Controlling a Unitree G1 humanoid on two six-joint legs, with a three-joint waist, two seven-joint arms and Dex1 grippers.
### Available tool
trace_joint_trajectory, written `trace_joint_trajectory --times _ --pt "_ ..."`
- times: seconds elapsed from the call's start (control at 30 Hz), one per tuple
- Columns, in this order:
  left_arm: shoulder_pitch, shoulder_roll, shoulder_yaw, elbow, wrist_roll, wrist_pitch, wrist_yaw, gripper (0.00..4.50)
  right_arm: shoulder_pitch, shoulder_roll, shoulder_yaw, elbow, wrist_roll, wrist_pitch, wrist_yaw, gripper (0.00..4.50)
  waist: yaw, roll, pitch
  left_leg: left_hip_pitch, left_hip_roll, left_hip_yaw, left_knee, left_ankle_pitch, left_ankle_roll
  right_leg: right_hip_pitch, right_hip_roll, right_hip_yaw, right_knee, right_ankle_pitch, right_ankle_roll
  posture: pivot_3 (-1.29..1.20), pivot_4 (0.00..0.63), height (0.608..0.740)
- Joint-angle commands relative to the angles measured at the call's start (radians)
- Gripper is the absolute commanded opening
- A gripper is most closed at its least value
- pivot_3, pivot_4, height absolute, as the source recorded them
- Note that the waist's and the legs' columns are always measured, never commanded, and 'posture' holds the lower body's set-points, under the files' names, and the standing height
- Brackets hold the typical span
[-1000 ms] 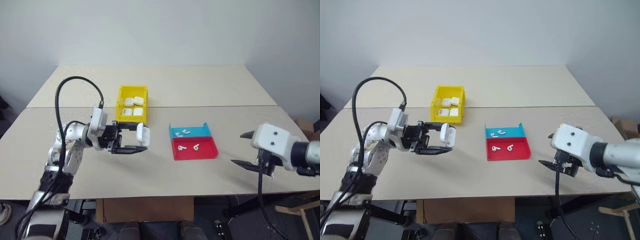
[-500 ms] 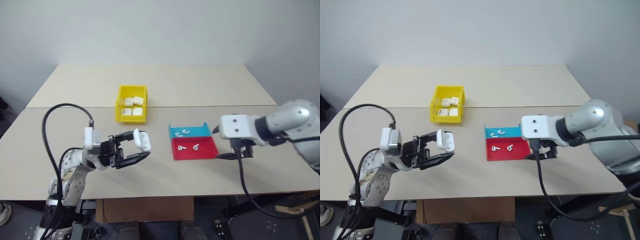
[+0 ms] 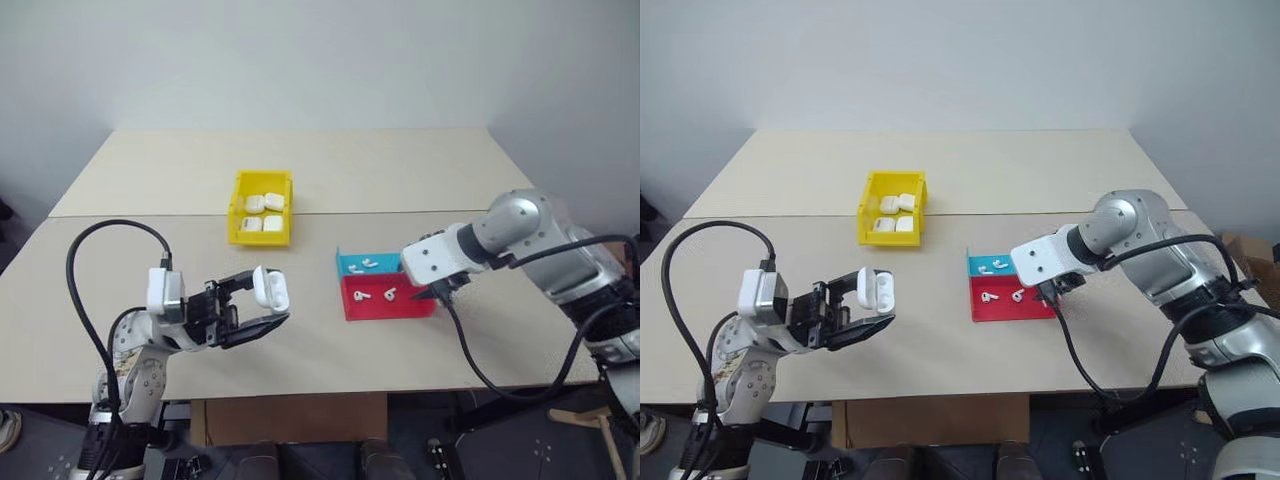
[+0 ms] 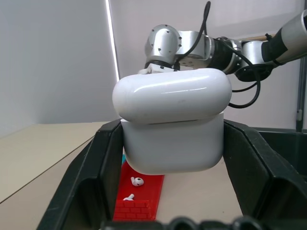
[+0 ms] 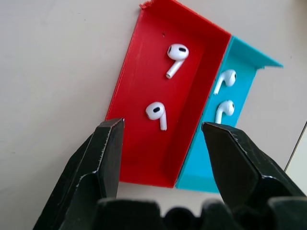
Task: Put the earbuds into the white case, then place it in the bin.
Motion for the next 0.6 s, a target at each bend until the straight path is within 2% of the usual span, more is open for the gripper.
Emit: trace_joint_trajectory --times 0.03,0.6 --pt "0.004 0.013 0.01 0.017 -0.007 -0.028 -0.045 2.84 -0.055 0.043 -0.001 0.076 -0.039 -0.091 0.022 3.01 0.0 0.0 0.0 0.0 0.0 0.0 0.0 0.0 0.0 0.0 0.0 0.0 0.0 0.0 0.0 0.0 0.15 0.74" --pt "0.054 0.041 0.027 -0.058 -0.009 -0.016 -0.025 2.84 -0.186 0.258 0.099 0.531 -0.214 -0.468 0.006 3.01 0.0 0.001 0.001 0.0 0.002 0.0 -0.001 0.0 0.0 -0.001 0.002 0.0 0.0 0.0 -0.003 0.0 0.15 0.74"
